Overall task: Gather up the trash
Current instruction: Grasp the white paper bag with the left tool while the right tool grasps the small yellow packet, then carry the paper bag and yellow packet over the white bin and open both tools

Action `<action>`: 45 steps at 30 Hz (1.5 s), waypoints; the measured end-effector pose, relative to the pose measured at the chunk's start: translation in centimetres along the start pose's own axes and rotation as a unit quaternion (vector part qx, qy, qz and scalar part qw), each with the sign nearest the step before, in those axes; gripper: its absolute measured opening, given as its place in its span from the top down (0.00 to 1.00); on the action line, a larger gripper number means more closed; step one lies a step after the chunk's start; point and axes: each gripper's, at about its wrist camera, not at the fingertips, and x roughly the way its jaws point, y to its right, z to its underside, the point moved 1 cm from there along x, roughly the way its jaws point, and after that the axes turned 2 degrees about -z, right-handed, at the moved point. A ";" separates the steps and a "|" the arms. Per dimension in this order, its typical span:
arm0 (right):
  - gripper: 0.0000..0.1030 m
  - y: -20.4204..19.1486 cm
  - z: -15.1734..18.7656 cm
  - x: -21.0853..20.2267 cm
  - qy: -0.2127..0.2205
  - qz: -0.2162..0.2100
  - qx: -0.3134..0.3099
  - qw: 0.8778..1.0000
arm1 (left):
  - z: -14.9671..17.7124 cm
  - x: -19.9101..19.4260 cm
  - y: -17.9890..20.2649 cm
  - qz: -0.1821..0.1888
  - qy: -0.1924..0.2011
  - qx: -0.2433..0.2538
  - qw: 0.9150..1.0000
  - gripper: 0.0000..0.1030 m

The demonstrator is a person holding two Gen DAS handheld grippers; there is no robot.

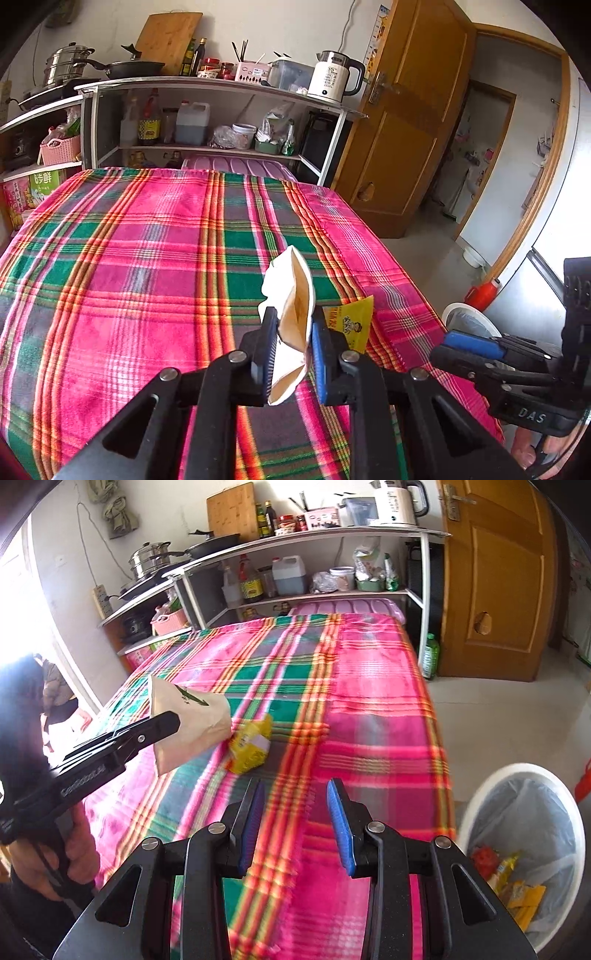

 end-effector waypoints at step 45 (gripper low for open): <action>0.81 0.6 -1.5 1.2 0.018 -0.018 0.038 0.999 | 1.0 -0.5 -0.3 0.018 -0.029 0.017 0.999 0.83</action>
